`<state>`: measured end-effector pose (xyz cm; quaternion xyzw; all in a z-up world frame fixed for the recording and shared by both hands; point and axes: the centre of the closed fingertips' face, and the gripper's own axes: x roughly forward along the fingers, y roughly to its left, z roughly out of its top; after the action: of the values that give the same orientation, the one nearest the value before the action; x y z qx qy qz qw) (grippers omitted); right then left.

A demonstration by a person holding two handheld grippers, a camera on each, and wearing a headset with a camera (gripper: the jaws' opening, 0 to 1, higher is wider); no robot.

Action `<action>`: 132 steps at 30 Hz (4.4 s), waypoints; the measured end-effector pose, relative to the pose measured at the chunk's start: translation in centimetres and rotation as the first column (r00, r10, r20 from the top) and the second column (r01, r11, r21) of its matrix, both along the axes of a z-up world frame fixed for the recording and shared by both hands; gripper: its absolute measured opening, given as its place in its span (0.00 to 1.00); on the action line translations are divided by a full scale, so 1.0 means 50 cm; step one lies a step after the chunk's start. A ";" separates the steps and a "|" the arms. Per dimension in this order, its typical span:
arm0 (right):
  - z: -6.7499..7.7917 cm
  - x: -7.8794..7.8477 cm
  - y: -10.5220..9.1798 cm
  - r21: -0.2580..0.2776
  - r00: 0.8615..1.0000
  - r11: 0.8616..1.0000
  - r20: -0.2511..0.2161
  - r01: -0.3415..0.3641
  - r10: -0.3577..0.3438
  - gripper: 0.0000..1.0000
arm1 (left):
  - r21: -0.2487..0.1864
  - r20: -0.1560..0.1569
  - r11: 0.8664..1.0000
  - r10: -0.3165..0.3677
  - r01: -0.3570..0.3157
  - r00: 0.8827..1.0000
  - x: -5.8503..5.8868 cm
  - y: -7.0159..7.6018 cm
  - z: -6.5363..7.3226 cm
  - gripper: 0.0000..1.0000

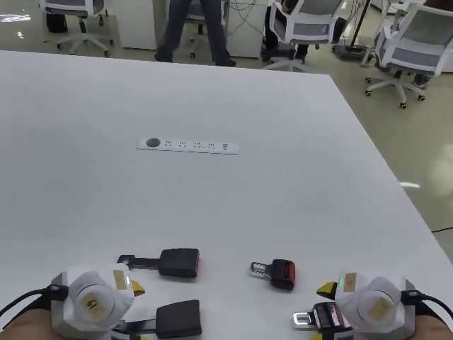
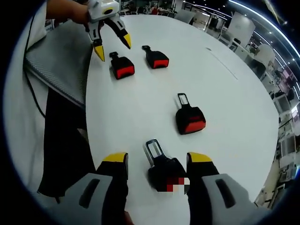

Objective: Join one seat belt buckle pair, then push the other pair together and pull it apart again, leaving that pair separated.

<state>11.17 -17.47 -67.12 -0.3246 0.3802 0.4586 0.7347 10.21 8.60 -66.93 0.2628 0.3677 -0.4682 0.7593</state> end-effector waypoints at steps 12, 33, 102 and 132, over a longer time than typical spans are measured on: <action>-0.022 -0.005 -0.040 -0.071 0.994 0.992 -0.045 -0.105 0.102 0.41 | 0.062 -0.029 0.992 -0.104 0.105 0.994 0.005 -0.030 -0.029 0.44; -0.052 -0.001 -0.066 -0.119 0.983 0.979 -0.105 -0.164 0.152 0.34 | 0.087 -0.067 0.965 -0.242 0.247 0.968 0.008 -0.079 -0.049 0.39; -0.056 -0.028 0.247 0.070 0.978 0.982 -0.095 -0.177 0.183 0.33 | 0.065 -0.101 0.946 -0.312 0.319 0.945 -0.007 -0.086 -0.052 0.34; -0.055 -0.022 0.293 0.084 0.967 0.970 -0.093 -0.228 0.235 0.32 | 0.063 -0.112 0.923 -0.372 0.380 0.922 -0.007 -0.086 -0.057 0.34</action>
<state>10.08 -2.81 -69.86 -0.3161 0.3600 0.5708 0.6668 9.88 4.28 -69.78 0.3366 0.3664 -0.6017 0.6248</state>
